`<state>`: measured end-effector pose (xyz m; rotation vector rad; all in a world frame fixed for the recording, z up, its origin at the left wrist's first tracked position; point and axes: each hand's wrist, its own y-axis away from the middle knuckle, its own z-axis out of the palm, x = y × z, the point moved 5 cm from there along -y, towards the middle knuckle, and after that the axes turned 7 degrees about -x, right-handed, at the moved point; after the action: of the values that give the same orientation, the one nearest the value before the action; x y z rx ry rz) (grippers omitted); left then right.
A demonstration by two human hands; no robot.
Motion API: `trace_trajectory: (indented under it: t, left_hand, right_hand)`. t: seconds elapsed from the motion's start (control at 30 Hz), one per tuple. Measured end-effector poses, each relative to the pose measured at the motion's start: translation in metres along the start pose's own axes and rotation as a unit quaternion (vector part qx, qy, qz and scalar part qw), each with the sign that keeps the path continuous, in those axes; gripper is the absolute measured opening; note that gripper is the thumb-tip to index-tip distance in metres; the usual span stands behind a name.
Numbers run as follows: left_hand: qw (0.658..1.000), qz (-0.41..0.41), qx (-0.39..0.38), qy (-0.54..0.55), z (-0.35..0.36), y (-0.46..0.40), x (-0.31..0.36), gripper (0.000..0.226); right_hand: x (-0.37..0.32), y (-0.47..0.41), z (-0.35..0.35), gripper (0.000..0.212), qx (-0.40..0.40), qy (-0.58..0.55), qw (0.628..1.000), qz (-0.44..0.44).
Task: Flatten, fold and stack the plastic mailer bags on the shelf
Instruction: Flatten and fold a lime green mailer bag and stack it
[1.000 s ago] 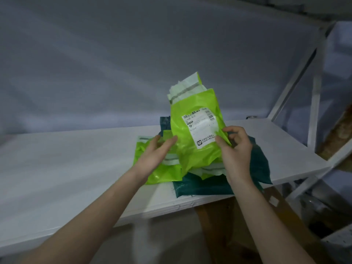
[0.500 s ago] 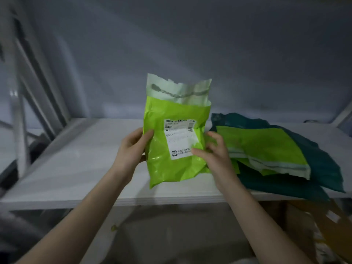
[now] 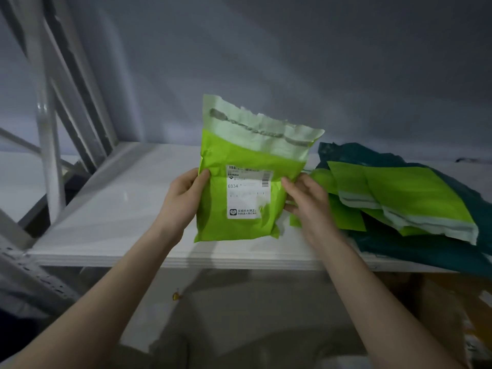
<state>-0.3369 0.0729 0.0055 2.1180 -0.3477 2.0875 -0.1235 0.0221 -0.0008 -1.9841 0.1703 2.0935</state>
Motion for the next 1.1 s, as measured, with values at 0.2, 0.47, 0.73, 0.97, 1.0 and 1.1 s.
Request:
trace_trajectory:
  t: [0.2, 0.47, 0.73, 0.97, 1.0, 1.1]
  left_hand:
    - [0.999, -0.004, 0.015, -0.047, -0.002, -0.012, -0.018, 0.035]
    - [0.996, -0.02, 0.057, -0.07, 0.001, -0.016, -0.053, 0.033]
    - [0.987, -0.095, 0.086, -0.093, -0.006, -0.049, -0.093, 0.032]
    - [0.976, -0.066, 0.076, -0.195, -0.003, -0.061, -0.098, 0.022]
    - [0.975, -0.062, 0.073, -0.202, -0.003, -0.061, -0.097, 0.023]
    - [0.978, -0.065, 0.06, -0.189, -0.005, -0.059, -0.095, 0.039]
  right_hand:
    - [0.013, -0.012, -0.012, 0.023, 0.016, 0.123, 0.992, -0.022]
    - [0.03, -0.022, 0.008, 0.025, 0.048, 0.275, 0.957, -0.072]
    - [0.076, -0.046, 0.016, 0.027, -0.002, 0.176, 0.982, 0.075]
    - [0.086, -0.057, 0.013, 0.041, -0.015, 0.25, 0.966, 0.068]
    - [0.087, -0.058, 0.012, 0.044, -0.009, 0.254, 0.965, 0.069]
    - [0.092, -0.057, 0.009, 0.049, 0.004, 0.254, 0.964, 0.08]
